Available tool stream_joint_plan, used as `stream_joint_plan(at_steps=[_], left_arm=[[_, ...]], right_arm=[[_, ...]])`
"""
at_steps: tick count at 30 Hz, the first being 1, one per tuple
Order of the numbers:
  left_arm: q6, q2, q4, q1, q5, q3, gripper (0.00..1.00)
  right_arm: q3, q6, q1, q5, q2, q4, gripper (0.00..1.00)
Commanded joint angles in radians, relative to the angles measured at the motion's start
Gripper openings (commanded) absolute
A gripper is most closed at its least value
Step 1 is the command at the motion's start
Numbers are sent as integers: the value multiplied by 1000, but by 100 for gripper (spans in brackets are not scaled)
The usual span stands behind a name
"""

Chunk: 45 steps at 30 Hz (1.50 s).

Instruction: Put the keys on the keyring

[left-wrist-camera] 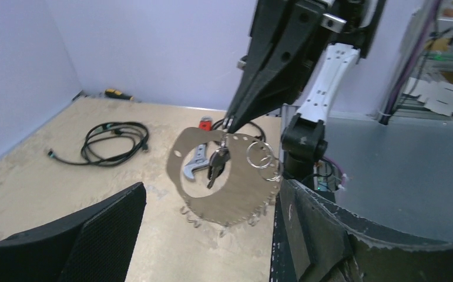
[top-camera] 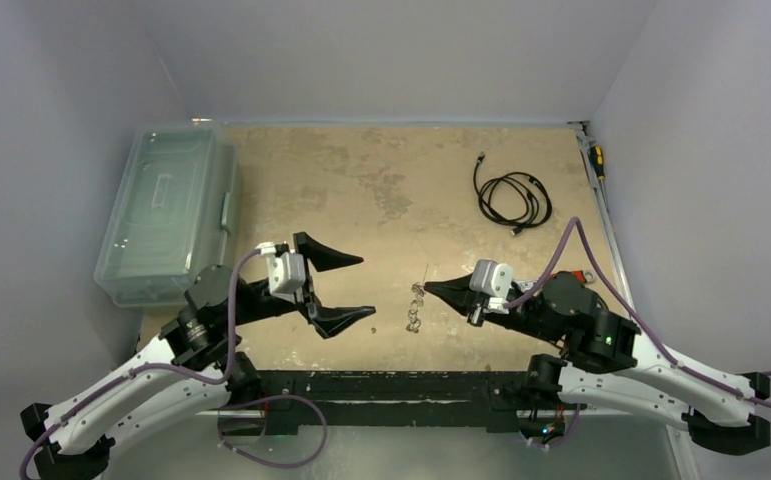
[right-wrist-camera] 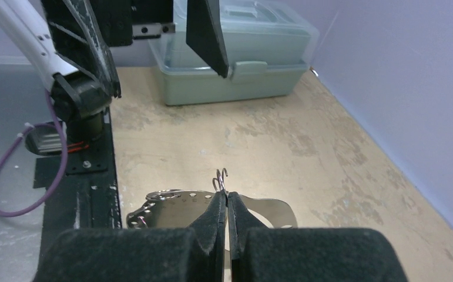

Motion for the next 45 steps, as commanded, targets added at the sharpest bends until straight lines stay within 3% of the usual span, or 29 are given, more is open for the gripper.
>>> stream_joint_plan(at_steps=[1,9,14,18,26,39,45], left_arm=[[14,-46,131,6,130,-57,81],[32,-96,185,6,172,-128,66],[47,-127,144,6,133,-130,58],[44,-131,135,6,132,-134,51],[49,-149,104,6,70,-130,45],[18,-106,144,6,153,-141,40],[19,-105,146,6,148,-143,34]], right_arm=[[6,25,-4,-83,-4,105,0],[77,143,-4,-243,127,128,0],[70,210,-4,-346,206,264,0],[67,210,-5,-345,236,325,0],[68,220,-4,-359,261,374,0],[44,223,-4,-370,256,415,0],[57,215,-4,-395,270,417,0]])
